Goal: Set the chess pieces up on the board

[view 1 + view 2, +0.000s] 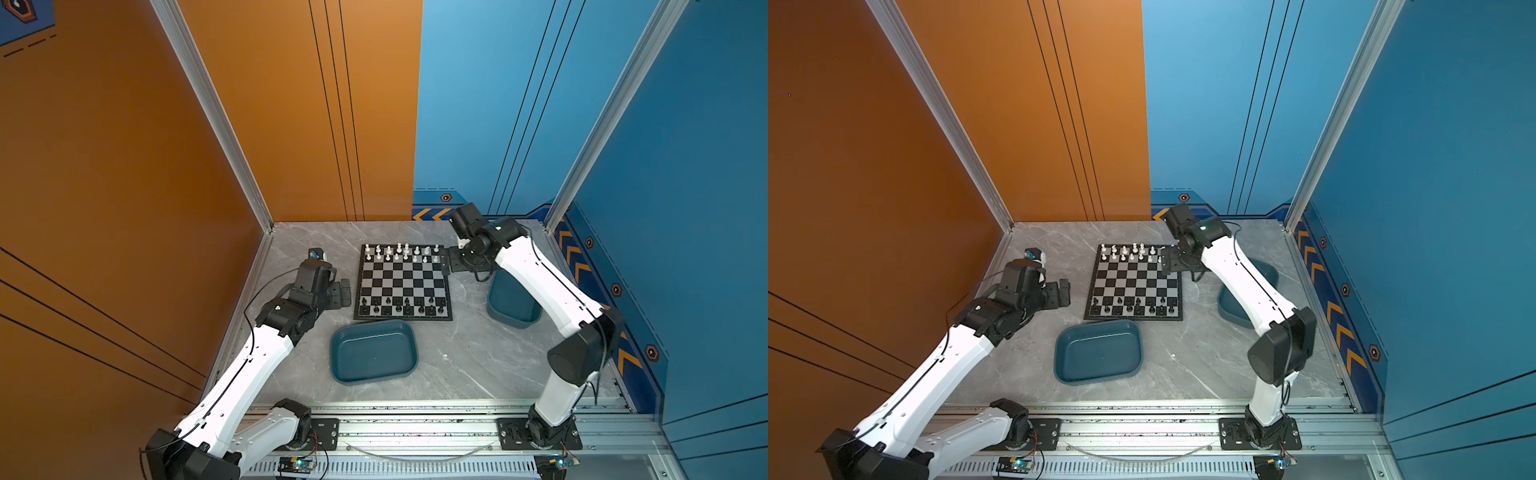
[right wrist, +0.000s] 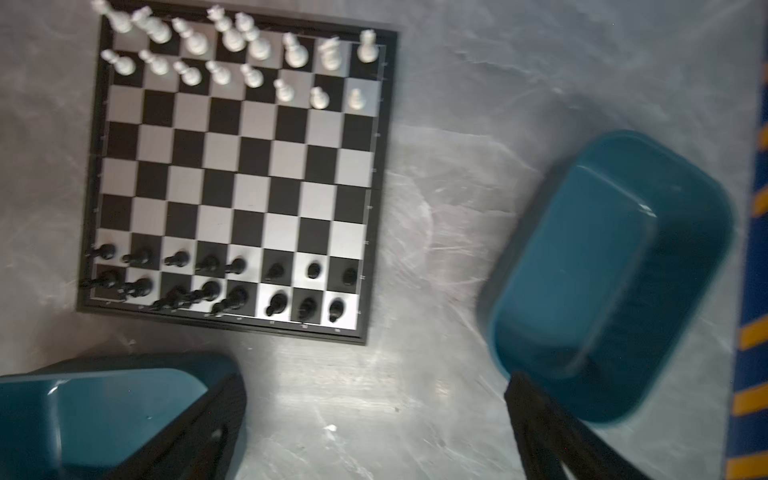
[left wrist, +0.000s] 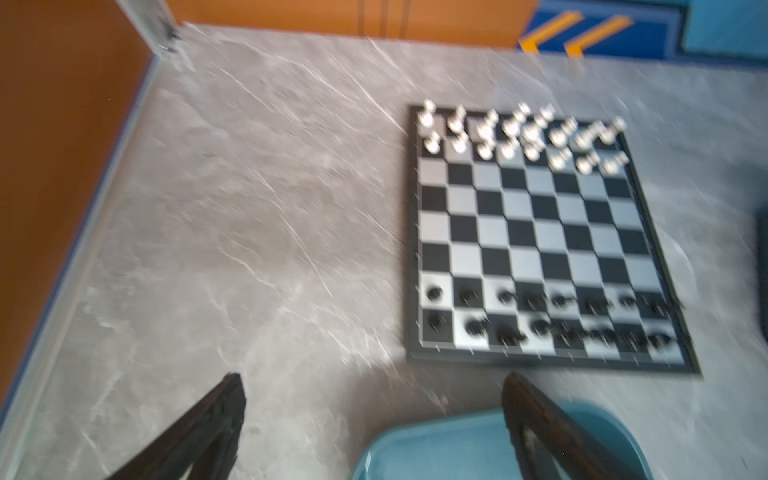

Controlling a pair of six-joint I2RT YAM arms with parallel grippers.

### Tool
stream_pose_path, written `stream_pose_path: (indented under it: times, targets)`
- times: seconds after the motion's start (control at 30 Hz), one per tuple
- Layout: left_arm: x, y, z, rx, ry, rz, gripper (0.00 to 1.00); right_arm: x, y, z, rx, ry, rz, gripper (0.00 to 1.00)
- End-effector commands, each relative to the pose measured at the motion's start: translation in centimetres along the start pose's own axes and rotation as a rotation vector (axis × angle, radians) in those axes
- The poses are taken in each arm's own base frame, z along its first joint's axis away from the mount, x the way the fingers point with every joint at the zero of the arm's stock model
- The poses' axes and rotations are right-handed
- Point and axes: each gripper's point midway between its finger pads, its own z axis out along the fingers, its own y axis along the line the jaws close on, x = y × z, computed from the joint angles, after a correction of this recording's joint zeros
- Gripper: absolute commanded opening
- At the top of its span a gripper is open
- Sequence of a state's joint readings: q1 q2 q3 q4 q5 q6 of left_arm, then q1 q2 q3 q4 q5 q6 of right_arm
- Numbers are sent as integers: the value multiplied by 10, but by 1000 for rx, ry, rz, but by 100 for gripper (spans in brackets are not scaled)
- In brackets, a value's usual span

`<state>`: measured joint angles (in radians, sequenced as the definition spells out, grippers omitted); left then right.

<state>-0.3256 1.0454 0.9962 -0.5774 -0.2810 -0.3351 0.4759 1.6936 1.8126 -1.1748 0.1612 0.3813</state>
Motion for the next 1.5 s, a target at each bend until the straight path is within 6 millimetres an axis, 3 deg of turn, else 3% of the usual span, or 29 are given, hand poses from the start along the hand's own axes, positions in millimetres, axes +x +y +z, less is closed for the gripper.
stream_pose_path:
  times: [0.0, 0.1, 0.2, 0.37, 0.47, 0.57, 0.7, 0.77, 1.0, 1.2, 1.47]
  targets:
    - [-15, 20, 8, -85, -97, -15, 98, 11, -63, -15, 99, -71, 82, 100]
    - [-14, 33, 15, -136, -129, -42, 98, 24, -110, -23, 93, -144, 235, 100]
    - [-14, 32, 20, -126, -115, -60, 98, 42, -144, -32, 115, -190, 339, 100]
    - [15, 9, 39, -36, 30, -75, 99, 71, -176, -26, 172, -159, 403, 100]
    - [43, -5, 42, -7, 137, -76, 91, 77, -174, -15, 144, -122, 426, 100]
    - [67, -17, 37, -14, 179, -48, 90, 75, -167, -6, 99, -110, 440, 100]
    - [81, -10, 39, -91, 132, -34, 95, 77, -166, 19, 97, -132, 445, 100]
    - [76, -1, 42, -134, 66, -29, 100, 80, -173, 30, 127, -155, 454, 100]
    - [43, 40, 59, -261, -142, -42, 98, 65, -182, 45, 212, -378, 351, 100]
    - [32, 43, 80, -263, -273, 48, 98, 48, -186, 57, 287, -514, 261, 100]
    - [15, 61, 107, -289, -289, 109, 98, 40, -182, 89, 267, -597, 224, 100]
